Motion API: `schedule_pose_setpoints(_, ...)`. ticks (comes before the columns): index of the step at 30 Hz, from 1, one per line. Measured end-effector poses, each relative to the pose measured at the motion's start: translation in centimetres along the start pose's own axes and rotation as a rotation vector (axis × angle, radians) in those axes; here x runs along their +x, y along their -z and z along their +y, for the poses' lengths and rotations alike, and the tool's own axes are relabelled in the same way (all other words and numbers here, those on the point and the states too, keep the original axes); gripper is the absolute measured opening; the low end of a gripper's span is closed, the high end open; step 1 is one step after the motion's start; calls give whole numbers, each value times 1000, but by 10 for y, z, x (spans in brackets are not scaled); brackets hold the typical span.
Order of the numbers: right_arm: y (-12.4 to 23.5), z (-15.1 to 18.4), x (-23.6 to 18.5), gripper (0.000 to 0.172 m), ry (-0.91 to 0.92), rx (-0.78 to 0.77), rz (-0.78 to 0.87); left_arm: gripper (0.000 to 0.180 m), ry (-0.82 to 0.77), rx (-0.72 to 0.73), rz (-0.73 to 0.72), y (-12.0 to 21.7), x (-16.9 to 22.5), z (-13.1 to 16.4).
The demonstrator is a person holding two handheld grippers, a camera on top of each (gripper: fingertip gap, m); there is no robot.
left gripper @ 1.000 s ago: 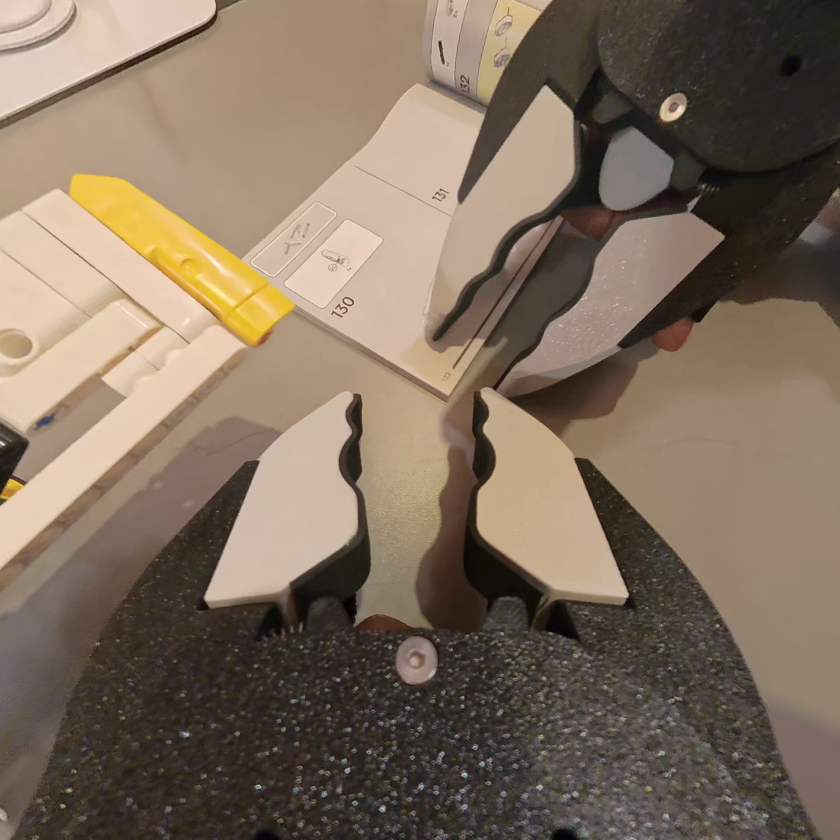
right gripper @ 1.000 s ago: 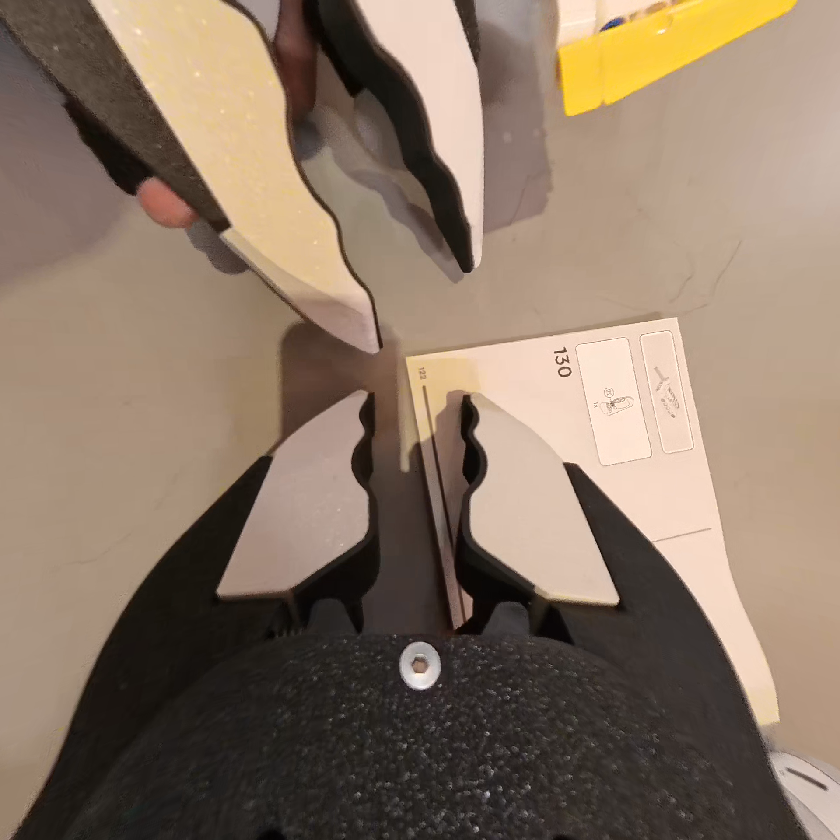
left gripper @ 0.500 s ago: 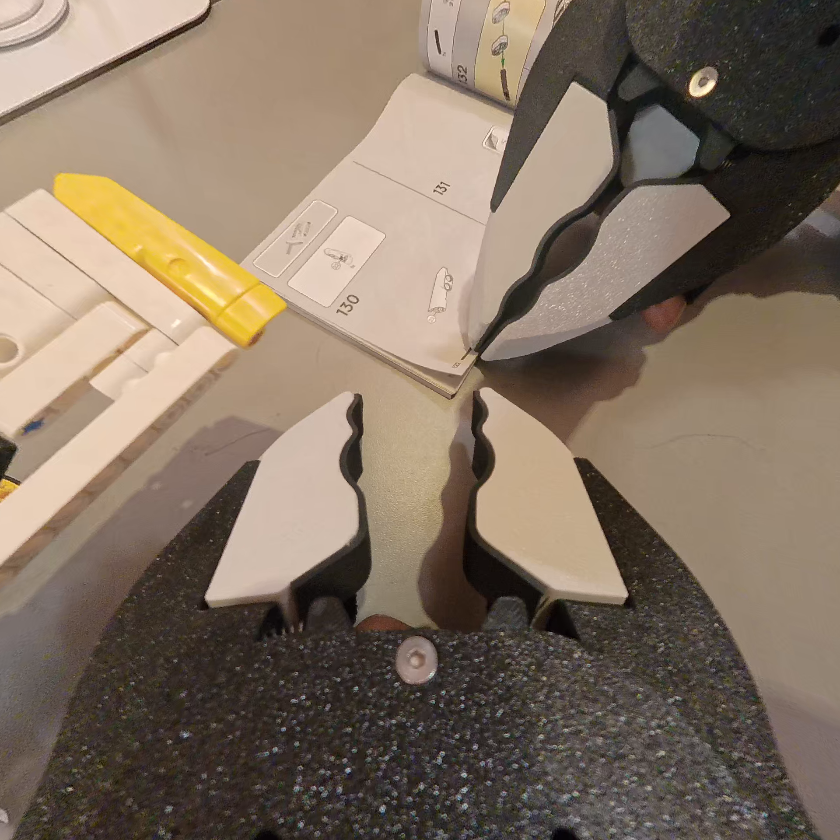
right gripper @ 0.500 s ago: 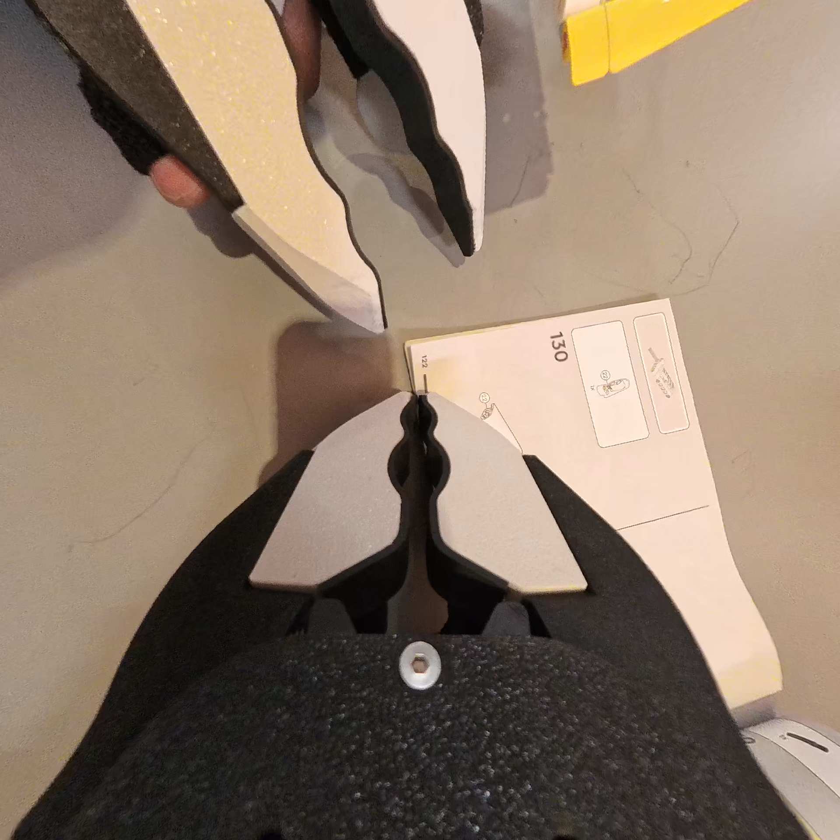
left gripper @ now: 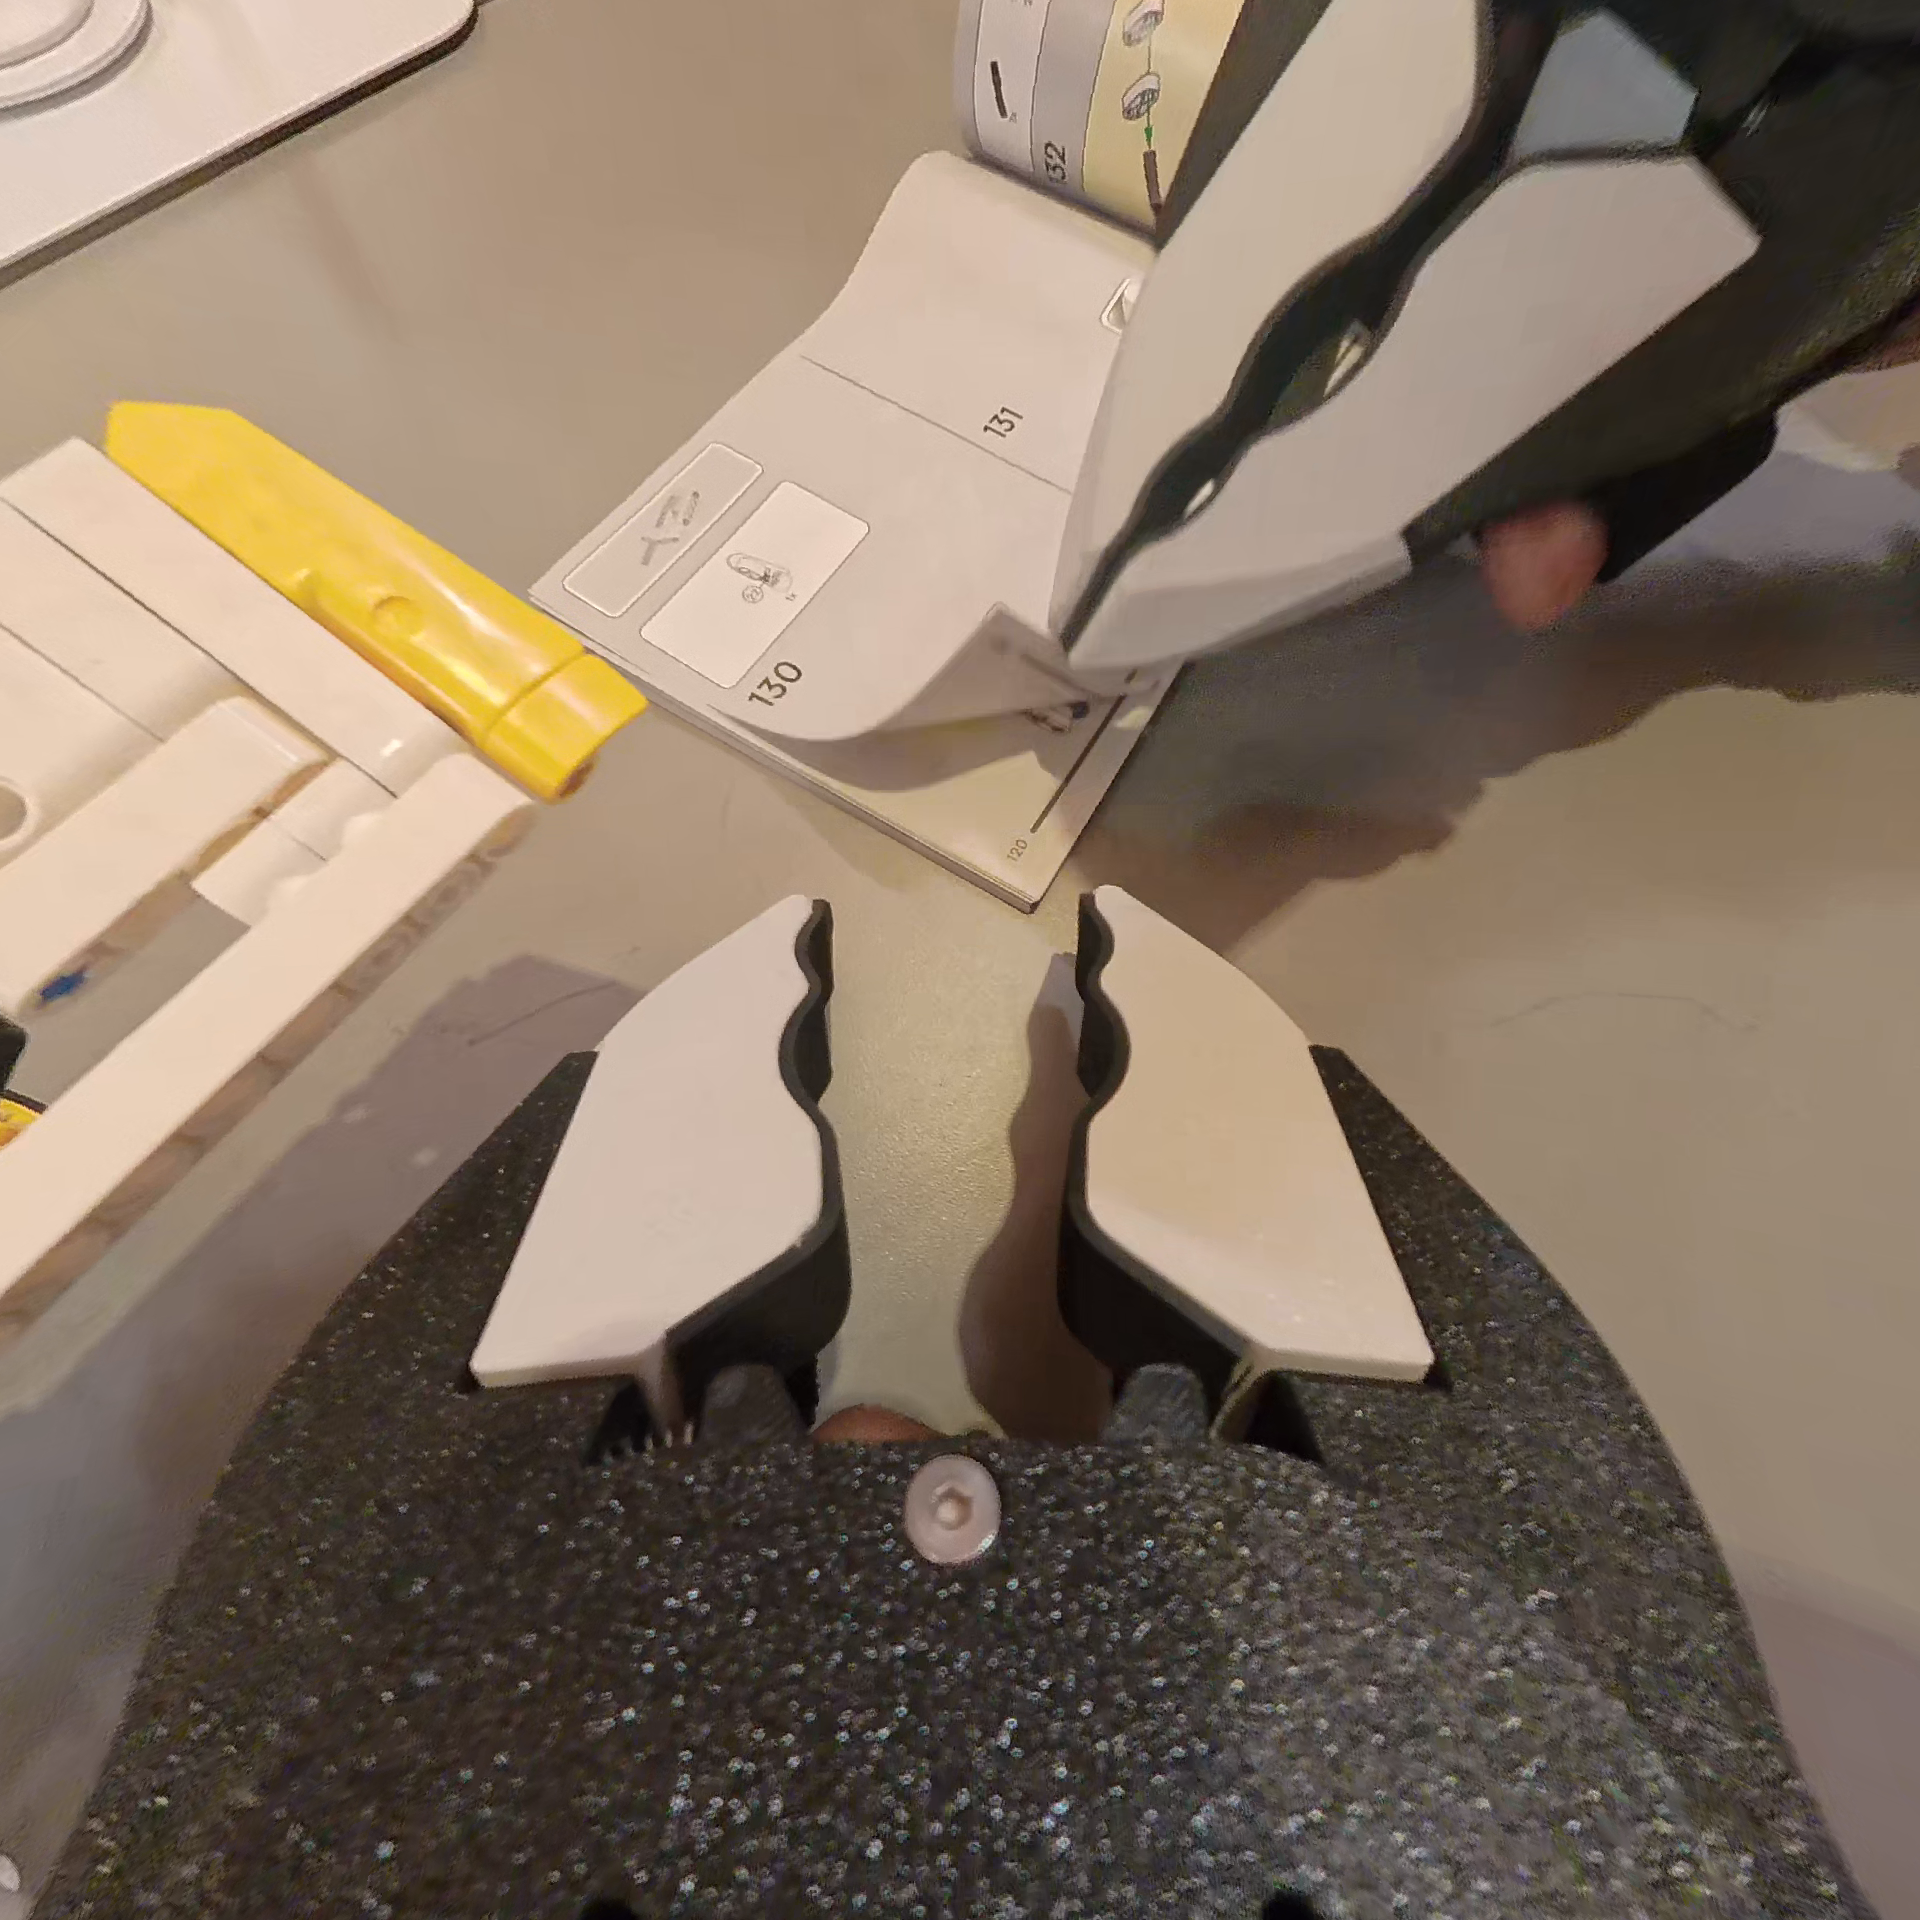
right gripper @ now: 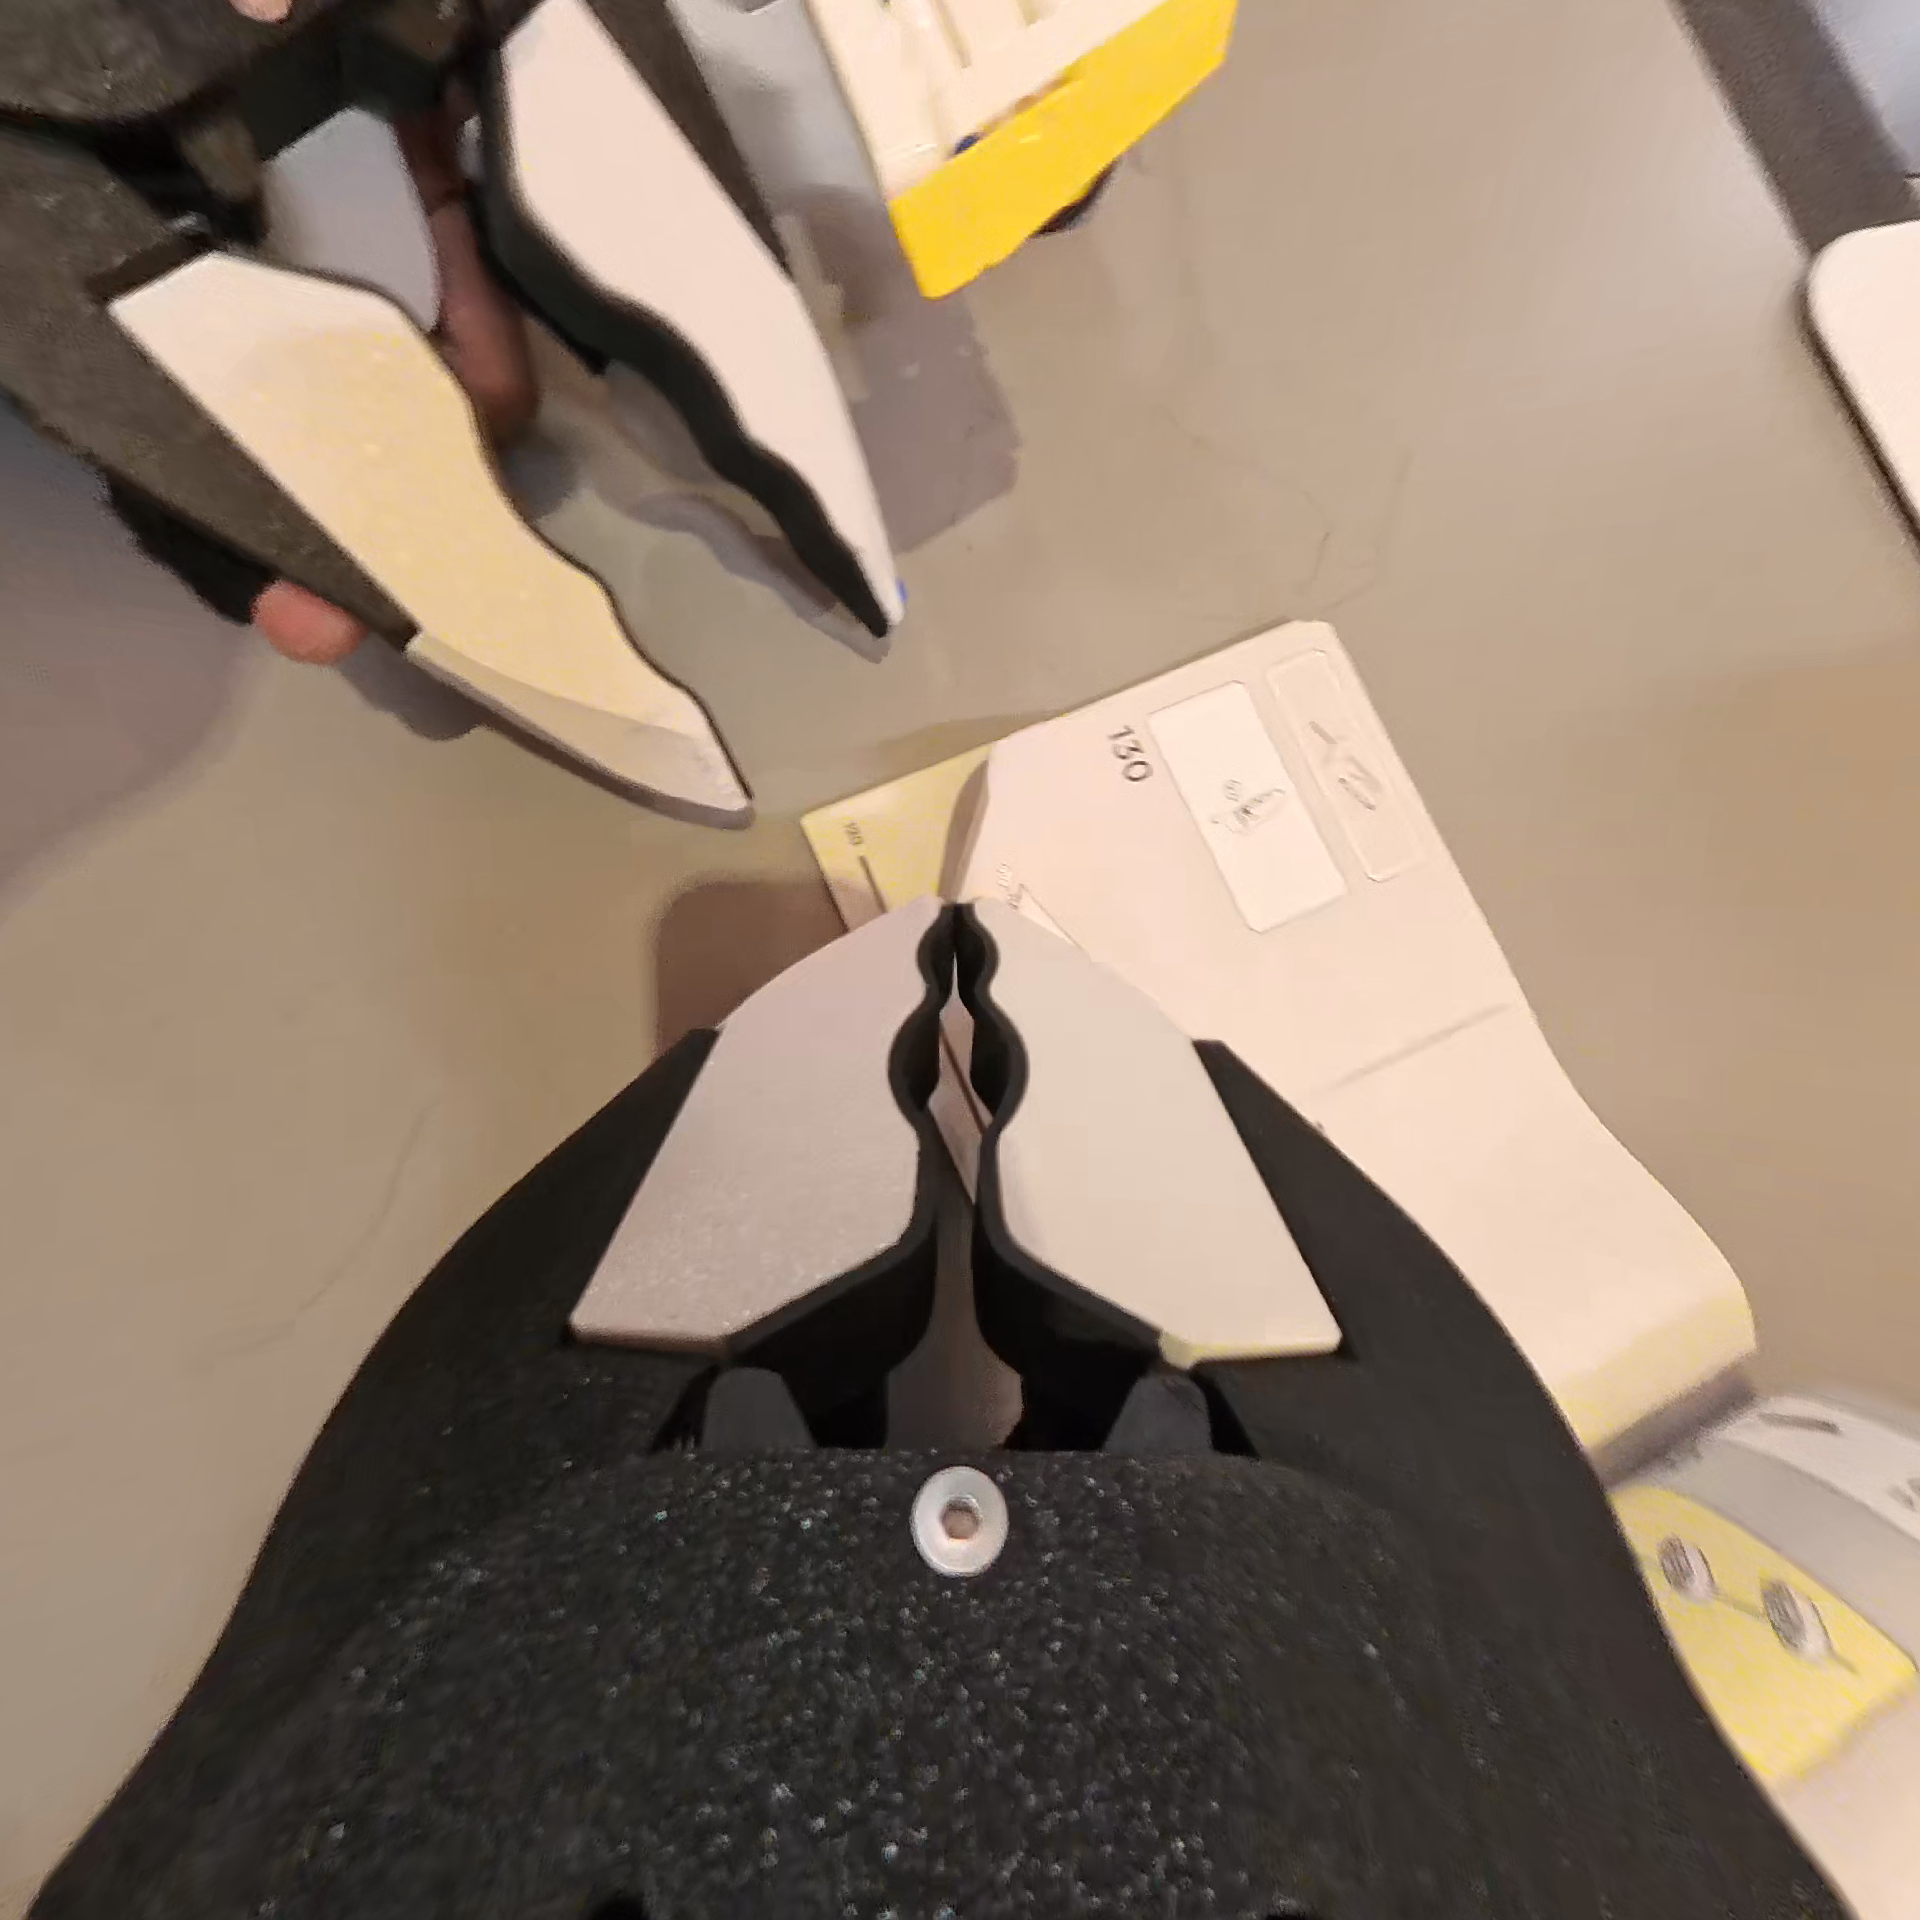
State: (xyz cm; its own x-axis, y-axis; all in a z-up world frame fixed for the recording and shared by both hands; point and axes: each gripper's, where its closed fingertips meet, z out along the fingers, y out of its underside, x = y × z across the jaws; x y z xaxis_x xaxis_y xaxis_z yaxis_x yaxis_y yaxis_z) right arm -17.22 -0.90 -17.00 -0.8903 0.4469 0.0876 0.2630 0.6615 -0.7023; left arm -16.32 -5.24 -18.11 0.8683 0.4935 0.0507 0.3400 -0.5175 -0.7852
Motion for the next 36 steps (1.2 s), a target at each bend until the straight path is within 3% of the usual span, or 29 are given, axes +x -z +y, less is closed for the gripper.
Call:
schedule_pose_setpoints(5,30,4,26,0,-132,62,193,45,-1,4,-7,0,-1,-1)
schedule_pose_setpoints(12,101,35,60,0,-344,202,496,45,-4,12,-14,1,-1,-2)
schedule_pose_setpoints(21,141,77,70,0,-450,198,677,44,-23,43,-30,2,-1,-7)
schedule_pose_setpoints(30,135,69,61,0,-437,229,637,39,-50,3,91,-33,26,-28)
schedule_pose_setpoints(36,99,45,24,3,-178,188,491,40,-56,56,87,-43,33,-52)
